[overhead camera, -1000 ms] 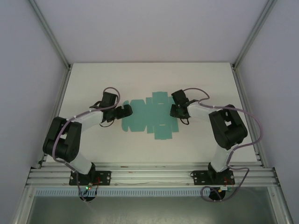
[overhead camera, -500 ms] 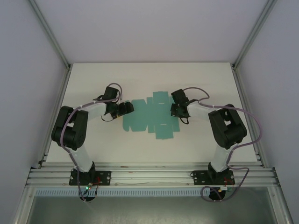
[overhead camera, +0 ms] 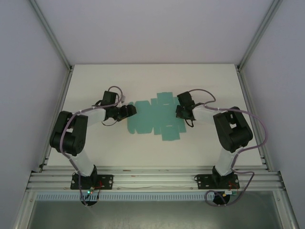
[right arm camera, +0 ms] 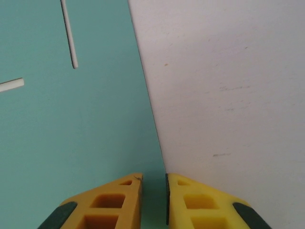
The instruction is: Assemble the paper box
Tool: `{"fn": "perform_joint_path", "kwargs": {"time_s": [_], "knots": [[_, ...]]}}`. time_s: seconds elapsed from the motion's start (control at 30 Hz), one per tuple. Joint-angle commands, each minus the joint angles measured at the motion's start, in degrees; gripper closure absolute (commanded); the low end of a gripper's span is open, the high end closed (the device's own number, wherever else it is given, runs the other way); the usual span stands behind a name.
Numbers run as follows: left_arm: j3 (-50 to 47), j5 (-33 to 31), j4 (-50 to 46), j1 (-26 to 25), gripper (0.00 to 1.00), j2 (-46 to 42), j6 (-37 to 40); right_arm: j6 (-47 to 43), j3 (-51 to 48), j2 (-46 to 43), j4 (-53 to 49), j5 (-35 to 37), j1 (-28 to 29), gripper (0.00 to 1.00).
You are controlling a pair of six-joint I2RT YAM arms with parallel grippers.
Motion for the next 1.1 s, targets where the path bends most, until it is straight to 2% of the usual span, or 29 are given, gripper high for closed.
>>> {"fn": "perform_joint_path", "kwargs": {"time_s": [0.0,0.1,0.37,0.57,0.77,0.87,0.97,1.03,1.07], "knots": [[-1.56,17.38,17.02,-4.27,0.31,-5.39,-5.00,-0.19,-3.63,5.27,-2.20,-5.41,1.40,0.81],[-3.48,18.11,21.21,-4.37,0.36,-7.34,-7.81,-0.15,-4.15,5.45,-1.84,-5.70,1.45,0.82],[0.38,13.83,14.03,-7.80,0.38,-6.56,-4.46,0.08,-4.75,5.81,-1.22,-4.49,2.00,0.83],[8.62,-3.17,-6.12,-11.71,0.39,-2.73,4.50,1.12,-5.29,5.81,-0.56,-3.92,2.24,0.83],[14.84,-17.82,-17.54,-15.04,0.41,0.06,5.21,2.34,-5.00,5.77,-1.13,-2.53,2.43,0.83],[16.11,-21.47,-20.23,-15.94,0.49,0.46,6.52,2.44,-5.12,5.77,-1.29,-2.17,2.37,0.82],[15.49,-20.54,-18.66,-15.95,0.75,-0.68,6.77,1.78,-5.06,4.24,-1.69,-3.32,2.28,0.80],[14.23,-19.53,-16.19,-15.95,0.80,-2.43,7.30,0.86,-5.47,1.66,-1.66,-3.65,2.26,0.77],[13.44,-18.89,-14.64,-15.85,0.86,-3.70,7.87,0.03,-5.63,-0.31,-1.94,-3.87,2.02,0.73]]}}
